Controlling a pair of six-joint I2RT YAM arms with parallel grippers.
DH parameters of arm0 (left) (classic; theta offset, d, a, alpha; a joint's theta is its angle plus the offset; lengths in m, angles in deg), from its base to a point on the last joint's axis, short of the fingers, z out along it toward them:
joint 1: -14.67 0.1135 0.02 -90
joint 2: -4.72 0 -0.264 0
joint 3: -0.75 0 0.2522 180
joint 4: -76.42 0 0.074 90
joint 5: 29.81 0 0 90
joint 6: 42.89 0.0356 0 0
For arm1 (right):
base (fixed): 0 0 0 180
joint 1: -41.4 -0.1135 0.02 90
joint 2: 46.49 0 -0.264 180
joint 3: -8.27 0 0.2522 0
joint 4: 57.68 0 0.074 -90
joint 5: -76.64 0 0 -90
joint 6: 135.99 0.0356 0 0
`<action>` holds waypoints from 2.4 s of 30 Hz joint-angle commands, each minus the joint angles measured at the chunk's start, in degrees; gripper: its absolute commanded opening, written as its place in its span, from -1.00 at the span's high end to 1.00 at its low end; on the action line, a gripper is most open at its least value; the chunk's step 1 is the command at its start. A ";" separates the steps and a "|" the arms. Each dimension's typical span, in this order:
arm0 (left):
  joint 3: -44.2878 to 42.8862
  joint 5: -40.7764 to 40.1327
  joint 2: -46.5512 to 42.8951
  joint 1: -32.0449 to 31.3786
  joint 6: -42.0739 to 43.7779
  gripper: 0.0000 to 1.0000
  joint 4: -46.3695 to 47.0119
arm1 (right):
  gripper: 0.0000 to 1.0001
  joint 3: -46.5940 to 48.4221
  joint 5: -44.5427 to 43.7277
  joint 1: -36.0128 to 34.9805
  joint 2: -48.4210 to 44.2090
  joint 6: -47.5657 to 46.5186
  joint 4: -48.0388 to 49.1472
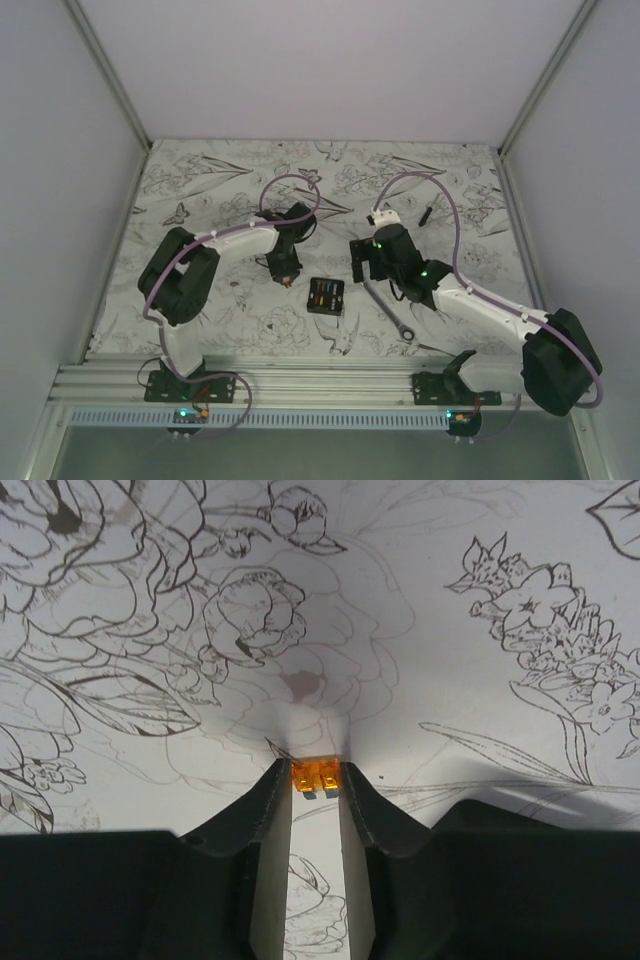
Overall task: Snap on the fuse box
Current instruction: Pick up the fuse from the center of the board.
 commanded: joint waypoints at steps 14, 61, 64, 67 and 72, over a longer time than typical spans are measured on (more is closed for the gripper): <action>3.03 4.46 -19.23 -0.80 -4.95 0.64 -2.44 | -0.77 -12.80 25.21 -3.93 -2.98 16.25 41.75; 8.81 10.34 -40.65 -5.38 -3.80 0.26 4.36 | 1.00 -12.72 26.19 -11.32 4.11 12.05 58.89; 8.44 9.42 -43.87 -5.12 3.38 0.11 4.56 | 1.00 -12.35 34.31 -8.14 3.09 11.71 57.25; 8.35 12.22 -46.79 -5.12 12.67 -0.03 7.07 | 1.00 -11.80 41.96 -4.69 1.86 11.54 55.94; 9.33 20.87 -48.69 -5.10 24.93 -0.13 11.44 | 1.00 -8.89 51.35 -2.01 -1.15 8.34 49.47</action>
